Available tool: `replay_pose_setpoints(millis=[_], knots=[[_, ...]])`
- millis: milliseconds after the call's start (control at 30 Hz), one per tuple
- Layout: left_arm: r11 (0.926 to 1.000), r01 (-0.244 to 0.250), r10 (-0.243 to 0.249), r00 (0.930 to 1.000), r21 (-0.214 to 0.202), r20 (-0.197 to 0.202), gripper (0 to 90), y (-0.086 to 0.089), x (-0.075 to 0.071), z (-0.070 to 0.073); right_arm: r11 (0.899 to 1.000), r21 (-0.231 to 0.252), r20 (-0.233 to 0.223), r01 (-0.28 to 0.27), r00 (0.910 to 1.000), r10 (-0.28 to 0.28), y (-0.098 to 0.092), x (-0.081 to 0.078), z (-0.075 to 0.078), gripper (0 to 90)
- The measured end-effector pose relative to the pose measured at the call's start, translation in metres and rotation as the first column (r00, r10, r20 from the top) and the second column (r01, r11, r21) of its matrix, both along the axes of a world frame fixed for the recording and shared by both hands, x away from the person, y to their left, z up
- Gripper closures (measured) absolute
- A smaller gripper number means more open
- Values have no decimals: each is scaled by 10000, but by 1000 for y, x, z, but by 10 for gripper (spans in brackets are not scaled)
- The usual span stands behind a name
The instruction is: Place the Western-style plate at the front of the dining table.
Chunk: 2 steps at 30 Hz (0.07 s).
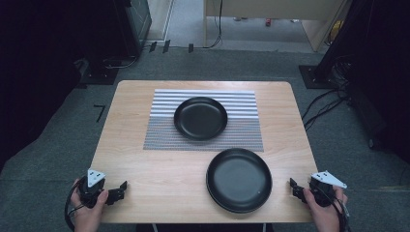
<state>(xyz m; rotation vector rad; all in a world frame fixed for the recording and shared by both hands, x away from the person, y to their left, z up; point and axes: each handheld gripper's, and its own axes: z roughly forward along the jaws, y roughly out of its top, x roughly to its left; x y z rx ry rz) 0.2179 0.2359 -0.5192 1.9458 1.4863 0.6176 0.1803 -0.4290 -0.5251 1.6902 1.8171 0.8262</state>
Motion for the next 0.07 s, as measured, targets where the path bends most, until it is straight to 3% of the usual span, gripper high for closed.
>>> replay_pose_setpoints(millis=[67], knots=[[10000,-39,39,10000,13,-7,0,0,0,0,10000,-1,-1,-3,10000,3,0,0,0,159]])
